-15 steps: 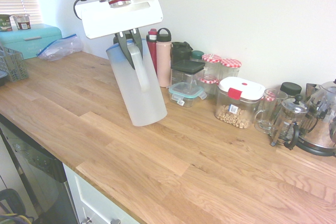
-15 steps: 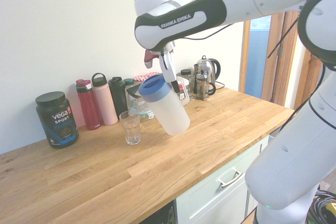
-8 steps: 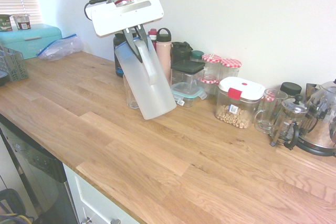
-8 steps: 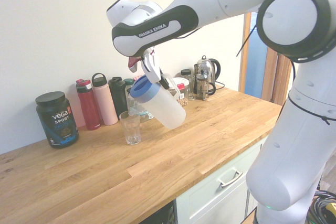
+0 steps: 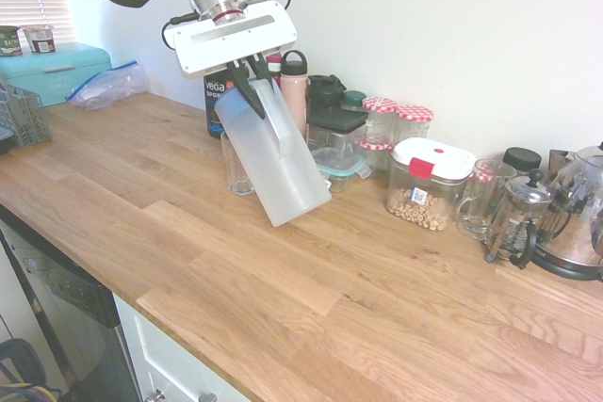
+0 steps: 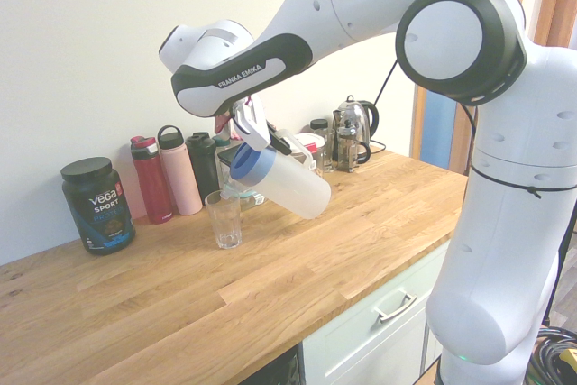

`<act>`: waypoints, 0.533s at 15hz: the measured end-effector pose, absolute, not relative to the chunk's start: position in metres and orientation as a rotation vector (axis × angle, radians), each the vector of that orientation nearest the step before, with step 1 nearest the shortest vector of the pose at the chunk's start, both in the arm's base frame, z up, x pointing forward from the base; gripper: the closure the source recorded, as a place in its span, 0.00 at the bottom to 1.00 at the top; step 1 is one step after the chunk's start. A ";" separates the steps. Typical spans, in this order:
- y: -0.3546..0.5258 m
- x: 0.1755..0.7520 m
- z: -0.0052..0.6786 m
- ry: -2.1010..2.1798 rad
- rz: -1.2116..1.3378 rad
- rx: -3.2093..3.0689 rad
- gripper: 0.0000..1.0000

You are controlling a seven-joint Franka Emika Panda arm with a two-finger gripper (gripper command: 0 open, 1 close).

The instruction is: Pour me some water

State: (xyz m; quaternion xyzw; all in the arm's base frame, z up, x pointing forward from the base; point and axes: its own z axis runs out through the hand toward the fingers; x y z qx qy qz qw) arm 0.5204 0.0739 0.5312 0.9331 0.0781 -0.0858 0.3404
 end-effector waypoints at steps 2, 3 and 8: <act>0.082 0.529 0.529 0.219 -0.230 2.403 1.00; 0.086 0.534 0.527 0.224 -0.231 2.393 1.00; 0.098 0.556 0.510 0.224 -0.246 2.339 1.00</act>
